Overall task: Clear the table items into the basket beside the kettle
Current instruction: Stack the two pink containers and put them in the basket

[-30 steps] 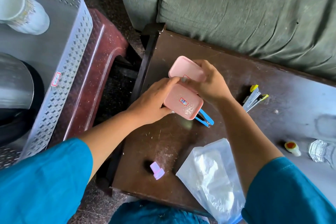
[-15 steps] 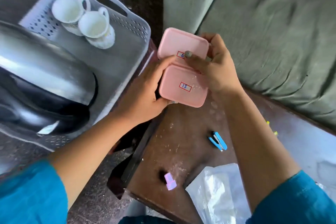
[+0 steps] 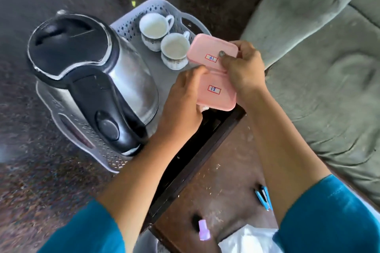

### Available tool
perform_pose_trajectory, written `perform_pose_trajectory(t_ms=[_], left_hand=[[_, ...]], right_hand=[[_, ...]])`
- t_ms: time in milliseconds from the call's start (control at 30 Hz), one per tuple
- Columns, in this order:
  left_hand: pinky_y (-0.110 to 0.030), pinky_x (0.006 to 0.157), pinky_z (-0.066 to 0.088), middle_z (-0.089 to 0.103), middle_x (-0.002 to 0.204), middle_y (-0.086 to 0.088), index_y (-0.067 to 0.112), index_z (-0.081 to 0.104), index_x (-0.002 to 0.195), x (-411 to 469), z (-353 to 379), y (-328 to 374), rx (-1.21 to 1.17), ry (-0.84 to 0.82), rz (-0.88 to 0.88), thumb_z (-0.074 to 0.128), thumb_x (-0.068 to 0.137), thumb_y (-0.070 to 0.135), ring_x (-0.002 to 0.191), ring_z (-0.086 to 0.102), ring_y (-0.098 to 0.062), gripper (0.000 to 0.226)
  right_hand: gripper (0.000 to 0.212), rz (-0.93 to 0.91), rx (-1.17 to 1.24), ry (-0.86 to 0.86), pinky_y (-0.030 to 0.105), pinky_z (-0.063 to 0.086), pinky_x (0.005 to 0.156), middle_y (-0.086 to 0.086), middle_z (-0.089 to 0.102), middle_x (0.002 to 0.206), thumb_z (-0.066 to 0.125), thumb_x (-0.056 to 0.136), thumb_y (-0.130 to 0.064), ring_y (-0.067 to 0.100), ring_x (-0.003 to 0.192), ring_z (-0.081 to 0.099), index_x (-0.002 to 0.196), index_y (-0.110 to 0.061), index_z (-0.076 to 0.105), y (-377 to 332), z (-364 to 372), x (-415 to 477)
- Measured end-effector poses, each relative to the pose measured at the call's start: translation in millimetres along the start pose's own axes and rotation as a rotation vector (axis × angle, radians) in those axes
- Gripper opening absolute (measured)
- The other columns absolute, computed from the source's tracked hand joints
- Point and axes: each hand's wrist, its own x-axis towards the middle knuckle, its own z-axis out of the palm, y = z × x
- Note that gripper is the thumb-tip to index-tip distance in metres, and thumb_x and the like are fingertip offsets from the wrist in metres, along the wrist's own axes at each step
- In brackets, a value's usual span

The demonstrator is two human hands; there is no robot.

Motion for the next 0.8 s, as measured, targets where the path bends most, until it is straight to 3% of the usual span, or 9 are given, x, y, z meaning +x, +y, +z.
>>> perform_pose_trajectory(t_ms=[167,233,333,400,467,533,667,733,800], left_hand=[[-0.019,0.077,0.036,0.047,0.121,-0.017,0.003,0.041,0.123,8,4,-5,-0.012,0.106,-0.137,0.05,0.069,-0.017,0.104,0.049,-0.028,0.058],[-0.012,0.084,0.033,0.045,0.122,-0.019,0.0,0.041,0.123,12,6,-7,-0.049,0.13,-0.191,0.053,0.066,-0.014,0.111,0.043,-0.028,0.06],[0.0,0.088,0.025,0.039,0.128,-0.021,0.0,0.035,0.13,12,8,-5,-0.052,0.082,-0.209,0.068,0.061,-0.001,0.117,0.03,-0.022,0.076],[-0.01,0.095,0.028,0.033,0.132,-0.024,-0.001,0.032,0.133,11,10,-4,-0.054,0.064,-0.234,0.078,0.059,0.015,0.123,0.026,-0.023,0.089],[-0.008,0.091,0.028,0.03,0.132,-0.026,-0.001,0.034,0.132,14,9,-5,-0.071,0.104,-0.281,0.078,0.06,0.023,0.116,0.026,-0.012,0.088],[-0.004,0.086,0.031,0.031,0.127,-0.019,0.005,0.038,0.13,19,9,-7,-0.086,0.144,-0.327,0.074,0.063,0.017,0.106,0.028,-0.008,0.077],[-0.028,0.09,0.046,0.026,0.113,-0.004,0.015,0.045,0.119,19,12,-10,-0.091,0.155,-0.378,0.063,0.062,0.004,0.104,0.043,-0.026,0.061],[-0.026,0.091,0.044,0.029,0.117,-0.006,0.016,0.051,0.113,18,14,-14,-0.048,0.174,-0.356,0.066,0.062,0.003,0.103,0.043,-0.023,0.056],[-0.02,0.091,0.041,0.031,0.119,-0.01,0.015,0.054,0.109,17,16,-18,0.01,0.178,-0.334,0.069,0.063,0.007,0.102,0.044,-0.023,0.049]], right_hand=[[0.028,0.078,-0.018,0.132,0.033,0.046,0.089,0.008,0.064,0.107,0.057,0.083,-0.022,0.026,0.099,0.059,0.11,-0.013,0.057,-6,18,3],[0.033,0.094,-0.063,0.182,0.018,0.035,0.076,0.013,0.058,0.116,0.052,0.085,-0.024,0.022,0.089,0.053,0.116,-0.01,0.052,-9,27,1],[0.033,0.135,-0.135,0.23,0.019,0.018,0.061,0.016,0.051,0.123,0.048,0.088,-0.023,0.023,0.088,0.046,0.118,-0.009,0.047,-15,35,-3],[0.034,0.169,-0.183,0.211,0.023,0.023,0.068,0.017,0.046,0.125,0.046,0.088,-0.023,0.031,0.1,0.052,0.119,-0.008,0.043,-18,38,-5],[0.036,0.194,-0.282,0.169,0.031,0.029,0.07,0.016,0.044,0.126,0.044,0.088,-0.024,0.036,0.102,0.054,0.119,-0.007,0.04,-19,37,-4],[0.037,0.178,-0.403,0.118,0.034,0.03,0.068,0.015,0.045,0.126,0.043,0.086,-0.023,0.036,0.102,0.055,0.119,-0.007,0.039,-20,35,-3],[0.036,0.061,-0.616,0.064,0.038,0.036,0.083,0.019,0.055,0.12,0.042,0.081,-0.016,0.038,0.109,0.05,0.114,-0.002,0.044,-21,27,3],[0.034,0.039,-0.684,0.03,0.038,0.037,0.091,0.02,0.06,0.115,0.042,0.081,-0.013,0.038,0.109,0.051,0.112,0.0,0.049,-19,23,8],[0.032,0.054,-0.726,0.008,0.036,0.041,0.084,0.02,0.061,0.114,0.044,0.083,-0.013,0.038,0.108,0.054,0.111,-0.001,0.053,-16,19,14]])
